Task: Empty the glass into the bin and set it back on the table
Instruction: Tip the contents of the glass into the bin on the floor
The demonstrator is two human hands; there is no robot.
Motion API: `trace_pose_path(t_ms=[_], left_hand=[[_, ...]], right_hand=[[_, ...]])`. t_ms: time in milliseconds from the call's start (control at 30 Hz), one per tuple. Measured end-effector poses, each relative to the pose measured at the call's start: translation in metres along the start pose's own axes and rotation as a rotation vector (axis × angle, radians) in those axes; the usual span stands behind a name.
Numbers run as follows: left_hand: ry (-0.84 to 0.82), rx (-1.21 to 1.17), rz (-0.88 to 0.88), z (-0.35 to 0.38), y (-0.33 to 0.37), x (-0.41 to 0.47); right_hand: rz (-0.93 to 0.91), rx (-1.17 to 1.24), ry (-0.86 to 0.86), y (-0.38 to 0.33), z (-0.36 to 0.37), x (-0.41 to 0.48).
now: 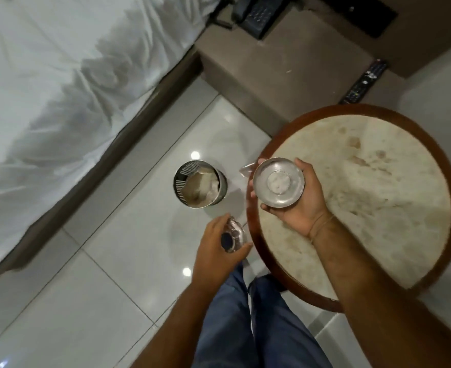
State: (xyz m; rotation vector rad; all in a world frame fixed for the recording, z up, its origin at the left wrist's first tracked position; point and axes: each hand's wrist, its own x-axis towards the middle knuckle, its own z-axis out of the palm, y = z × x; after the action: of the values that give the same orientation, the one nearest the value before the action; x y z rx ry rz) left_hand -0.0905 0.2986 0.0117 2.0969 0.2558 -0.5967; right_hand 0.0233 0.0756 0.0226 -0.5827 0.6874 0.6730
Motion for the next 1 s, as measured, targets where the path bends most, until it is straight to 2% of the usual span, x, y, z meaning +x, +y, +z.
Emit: trace_pose_path(t_ms=[100,233,367,467,567,667,800,867,900,1000], left_hand=[[0.011,-0.074,-0.072,0.002,-0.019,-0.008],[0.033,-0.181,-0.175,0.013,-0.047,-0.019],[0.046,-0.238,-0.274,0.020,-0.075,-0.028],[0.070,-0.286,-0.380,0.024,-0.091,-0.031],[0.091,-0.354,-0.429,0.029,-0.103,-0.032],[0.101,-0.397,-0.460,0.032,-0.112,-0.023],[-0.038,-0.442,-0.510,0.039,-0.118,-0.016],[0.019,-0.412,-0.531,0.039,-0.109,-0.011],[0.104,-0.496,-0.577,0.035,-0.126,-0.014],[0.129,-0.505,-0.590,0.033,-0.123,-0.009]], right_hand=[[-0.013,-0.127,0.058,0.024,0.025,0.035],[-0.028,-0.273,0.250,0.060,0.048,0.084],[-0.053,-0.452,0.270,0.093,0.069,0.131],[-0.116,-0.659,0.351,0.109,0.072,0.161],[-0.191,-0.942,0.275,0.124,0.071,0.186],[-0.185,-1.139,0.231,0.140,0.067,0.213],[-0.218,-1.327,0.225,0.152,0.052,0.229],[-0.269,-1.382,0.241,0.150,0.044,0.223],[-0.289,-1.458,0.176,0.174,0.054,0.236],[-0.377,-1.522,0.175,0.174,0.054,0.233]])
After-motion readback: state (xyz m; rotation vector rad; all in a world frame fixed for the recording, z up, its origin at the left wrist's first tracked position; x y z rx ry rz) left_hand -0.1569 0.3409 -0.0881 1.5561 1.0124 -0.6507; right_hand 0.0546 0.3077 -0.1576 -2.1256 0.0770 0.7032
